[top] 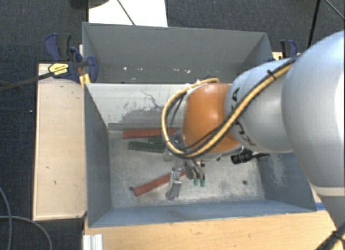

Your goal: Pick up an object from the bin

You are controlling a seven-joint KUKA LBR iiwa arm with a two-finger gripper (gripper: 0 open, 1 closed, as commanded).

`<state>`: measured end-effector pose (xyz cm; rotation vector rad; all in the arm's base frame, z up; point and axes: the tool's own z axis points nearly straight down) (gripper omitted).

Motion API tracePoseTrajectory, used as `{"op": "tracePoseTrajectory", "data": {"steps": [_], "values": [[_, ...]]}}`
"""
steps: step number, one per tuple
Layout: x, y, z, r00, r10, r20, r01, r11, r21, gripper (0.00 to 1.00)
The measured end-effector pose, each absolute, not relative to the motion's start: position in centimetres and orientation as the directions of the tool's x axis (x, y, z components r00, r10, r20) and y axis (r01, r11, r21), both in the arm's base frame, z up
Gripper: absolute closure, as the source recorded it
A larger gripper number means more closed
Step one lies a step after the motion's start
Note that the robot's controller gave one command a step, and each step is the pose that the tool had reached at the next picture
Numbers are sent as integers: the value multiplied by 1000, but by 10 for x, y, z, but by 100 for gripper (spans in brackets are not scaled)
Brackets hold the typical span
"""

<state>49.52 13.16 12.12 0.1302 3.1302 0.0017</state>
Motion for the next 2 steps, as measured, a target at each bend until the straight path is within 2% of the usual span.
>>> {"op": "tracePoseTrajectory", "data": {"steps": [1, 2], "values": [[487, 131, 70, -995, -102, -2, -102, 995, 1, 100], [487, 131, 70, -995, -102, -2, -102, 995, 1, 100]]}}
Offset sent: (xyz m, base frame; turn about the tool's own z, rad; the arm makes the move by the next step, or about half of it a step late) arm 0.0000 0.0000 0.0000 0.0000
